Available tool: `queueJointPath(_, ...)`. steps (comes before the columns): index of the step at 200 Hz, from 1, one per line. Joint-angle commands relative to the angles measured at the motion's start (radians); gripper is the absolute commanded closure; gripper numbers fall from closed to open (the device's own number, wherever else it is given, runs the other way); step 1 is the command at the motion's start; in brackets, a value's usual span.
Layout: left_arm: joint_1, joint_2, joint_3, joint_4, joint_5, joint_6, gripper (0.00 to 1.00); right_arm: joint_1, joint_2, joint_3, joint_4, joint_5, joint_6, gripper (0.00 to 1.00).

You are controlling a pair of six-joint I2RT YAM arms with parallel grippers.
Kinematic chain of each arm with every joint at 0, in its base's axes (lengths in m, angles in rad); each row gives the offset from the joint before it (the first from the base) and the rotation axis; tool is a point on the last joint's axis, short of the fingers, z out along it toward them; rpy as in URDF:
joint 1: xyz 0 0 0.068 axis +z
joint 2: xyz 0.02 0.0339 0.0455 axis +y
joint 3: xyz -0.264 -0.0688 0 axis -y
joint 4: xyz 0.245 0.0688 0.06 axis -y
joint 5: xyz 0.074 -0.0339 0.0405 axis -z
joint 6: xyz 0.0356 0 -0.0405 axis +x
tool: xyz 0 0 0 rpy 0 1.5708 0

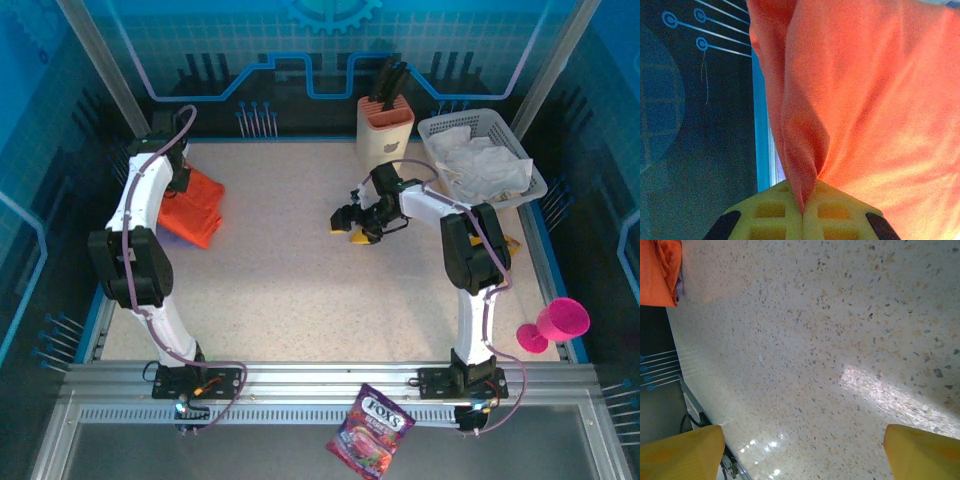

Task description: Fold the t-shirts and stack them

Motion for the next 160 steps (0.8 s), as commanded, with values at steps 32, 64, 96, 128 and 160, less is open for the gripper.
queueJointPath(32,0.041,0.006,-0.089,0.153,-0.072,0.039,1.0,0.018,0.018,-0.002,-0.009,-0.035,-0.018,0.16)
queueJointPath(64,0.077,0.035,-0.089,0.167,-0.073,0.028,1.0,0.027,0.023,-0.003,-0.008,-0.039,-0.018,0.16)
queueJointPath(96,0.087,0.052,-0.122,0.238,-0.098,0.037,1.0,0.036,0.032,-0.001,-0.005,-0.042,-0.015,0.17)
queueJointPath(128,0.106,0.076,-0.153,0.294,-0.118,0.033,1.0,0.049,0.037,0.001,-0.004,-0.041,-0.016,0.17)
queueJointPath(160,0.133,0.113,-0.167,0.342,-0.122,0.021,1.0,0.048,0.026,0.002,-0.018,-0.023,-0.029,0.16)
